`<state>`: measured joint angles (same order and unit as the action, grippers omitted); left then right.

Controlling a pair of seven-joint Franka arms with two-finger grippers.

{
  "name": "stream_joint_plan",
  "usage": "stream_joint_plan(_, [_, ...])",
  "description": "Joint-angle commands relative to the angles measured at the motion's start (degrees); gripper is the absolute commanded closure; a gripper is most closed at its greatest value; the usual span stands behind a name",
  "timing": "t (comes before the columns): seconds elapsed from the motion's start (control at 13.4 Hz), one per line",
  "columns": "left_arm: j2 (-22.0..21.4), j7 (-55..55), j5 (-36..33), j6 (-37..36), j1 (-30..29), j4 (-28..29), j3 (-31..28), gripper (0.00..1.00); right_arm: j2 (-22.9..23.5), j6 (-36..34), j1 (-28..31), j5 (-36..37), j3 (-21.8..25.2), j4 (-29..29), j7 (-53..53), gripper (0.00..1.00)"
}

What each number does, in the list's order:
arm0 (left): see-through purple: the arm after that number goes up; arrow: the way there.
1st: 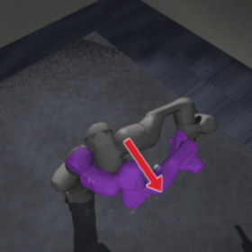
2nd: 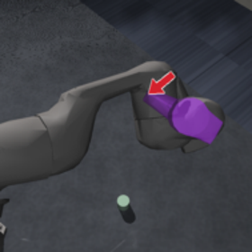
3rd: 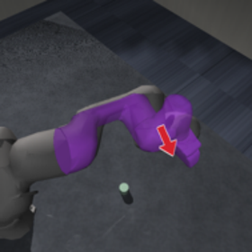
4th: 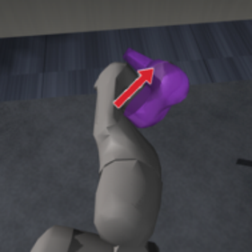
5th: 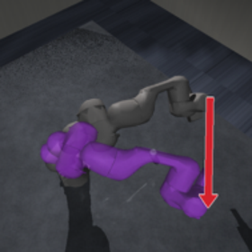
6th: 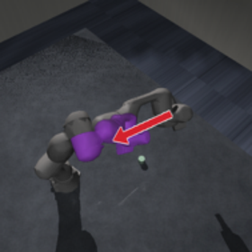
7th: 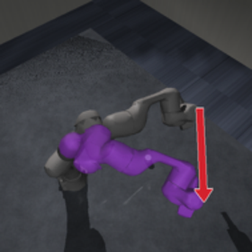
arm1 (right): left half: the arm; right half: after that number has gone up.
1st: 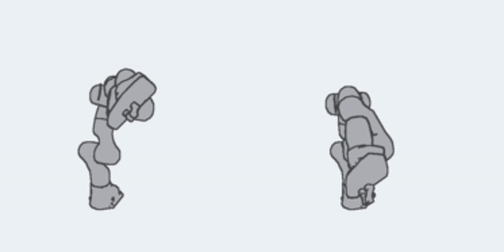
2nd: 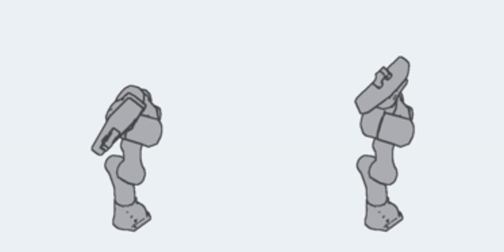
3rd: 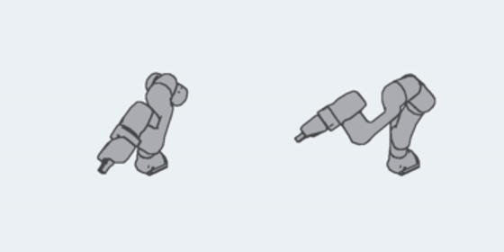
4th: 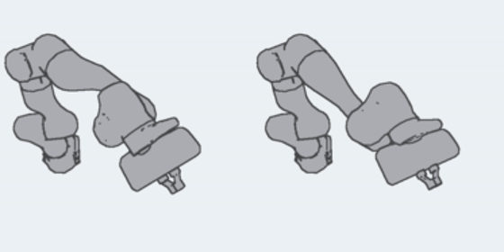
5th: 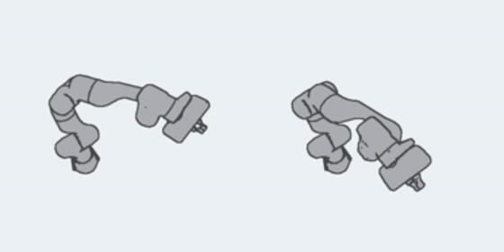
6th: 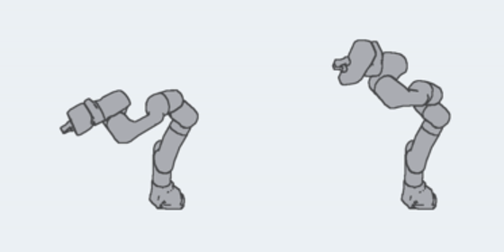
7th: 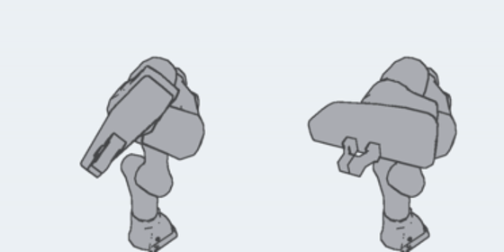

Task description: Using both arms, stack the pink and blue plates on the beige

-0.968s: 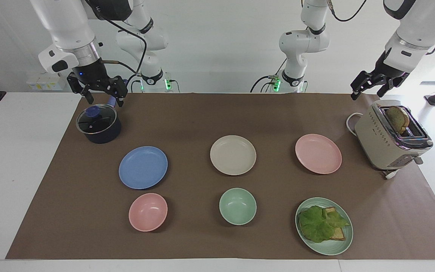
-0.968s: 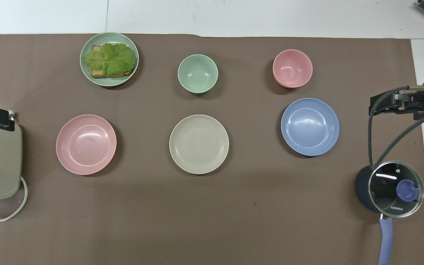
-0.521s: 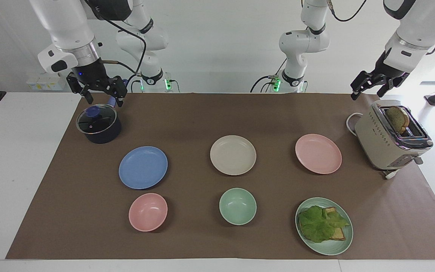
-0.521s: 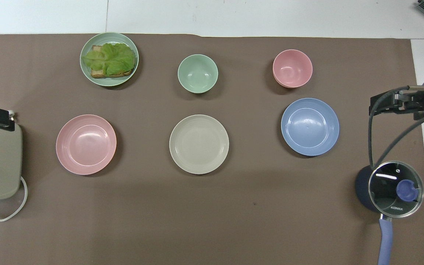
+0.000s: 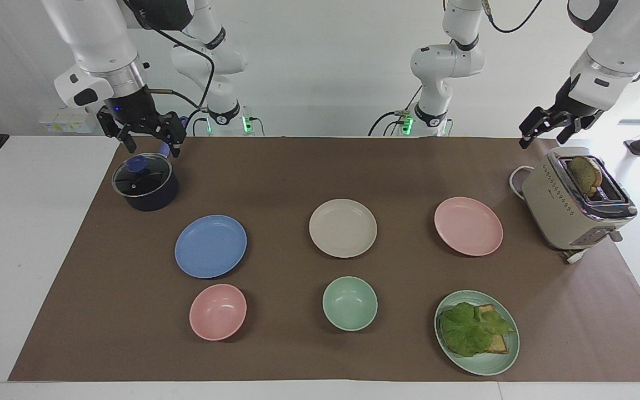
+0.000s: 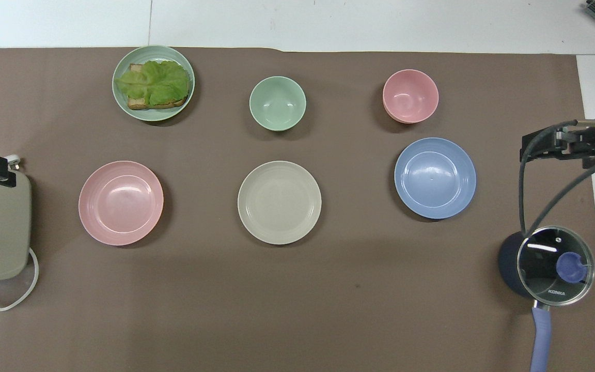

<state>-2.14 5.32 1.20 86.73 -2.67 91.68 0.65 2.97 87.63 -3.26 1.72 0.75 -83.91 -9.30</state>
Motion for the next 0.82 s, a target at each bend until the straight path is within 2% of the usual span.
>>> stream_joint_plan(0.0, [-1.1, -0.2, -0.8, 7.3, -2.3, 8.6, 0.2, 0.00, -0.9, -0.4, 0.6, -0.9, 0.0, -0.7, 1.6, 0.00])
stream_joint_plan(0.37, [0.3, -1.2, -0.9, 20.1, -5.4, 18.3, 0.2, 0.00, -0.9, -0.1, 0.6, -0.9, 0.0, -0.9, 1.3, 0.00])
stream_joint_plan(0.52, [0.7, -1.2, -1.3, 28.9, -6.3, 23.3, 0.0, 0.00, -0.9, -0.1, 0.7, -0.9, 0.0, -0.9, 1.4, 0.00])
stream_joint_plan(0.74, [5.3, -1.3, -1.3, 33.0, -7.2, 25.5, 0.1, 0.00, -0.9, -0.1, 0.6, -0.9, 0.0, -1.0, 1.4, 0.00])
